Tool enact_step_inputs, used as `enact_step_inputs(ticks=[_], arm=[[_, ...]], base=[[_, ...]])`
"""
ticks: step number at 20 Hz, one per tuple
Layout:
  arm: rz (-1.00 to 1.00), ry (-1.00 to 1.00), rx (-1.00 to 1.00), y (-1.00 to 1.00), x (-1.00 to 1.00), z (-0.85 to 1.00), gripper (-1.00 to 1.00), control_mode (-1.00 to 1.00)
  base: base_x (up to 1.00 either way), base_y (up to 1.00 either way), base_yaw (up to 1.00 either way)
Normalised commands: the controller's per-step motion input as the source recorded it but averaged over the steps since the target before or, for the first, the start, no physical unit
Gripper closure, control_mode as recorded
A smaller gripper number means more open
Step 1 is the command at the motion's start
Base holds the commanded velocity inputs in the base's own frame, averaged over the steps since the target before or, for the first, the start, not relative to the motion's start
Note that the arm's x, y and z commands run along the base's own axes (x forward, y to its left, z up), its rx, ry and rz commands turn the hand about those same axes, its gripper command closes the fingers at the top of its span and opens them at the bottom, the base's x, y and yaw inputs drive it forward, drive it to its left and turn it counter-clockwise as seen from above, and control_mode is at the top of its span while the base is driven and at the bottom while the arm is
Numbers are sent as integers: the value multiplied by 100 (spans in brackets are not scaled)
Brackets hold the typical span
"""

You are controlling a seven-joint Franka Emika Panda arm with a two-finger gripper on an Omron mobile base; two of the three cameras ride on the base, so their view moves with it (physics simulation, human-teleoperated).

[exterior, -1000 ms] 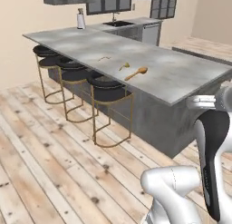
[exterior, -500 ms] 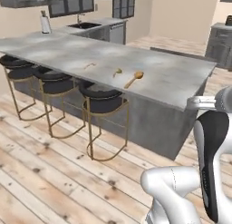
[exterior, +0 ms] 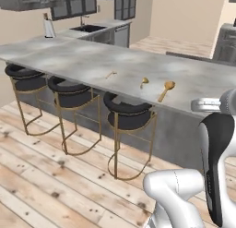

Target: Pick up the metallic utensils from the counter and place them in the open drawer. Make sure not to pick up any wooden utensils.

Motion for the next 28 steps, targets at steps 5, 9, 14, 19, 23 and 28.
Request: enact_step_inputs(ticks=[5, 9, 14, 19, 23, 28], arm=[[0, 0, 0, 0, 0, 0, -100, 100], [0, 0, 0, 0, 0, 0, -100, 100], [0, 0, 0, 0, 0, 0, -100, 100], [0, 0, 0, 0, 0, 0, -100, 100], [0, 0, 0, 0, 0, 0, -100, 100], [0, 0, 0, 0, 0, 0, -100, 100]], base=[[100, 71, -9], [100, 3, 0], [95, 28, -11], [55, 6, -24], [64, -11, -33], [93, 2, -36]])
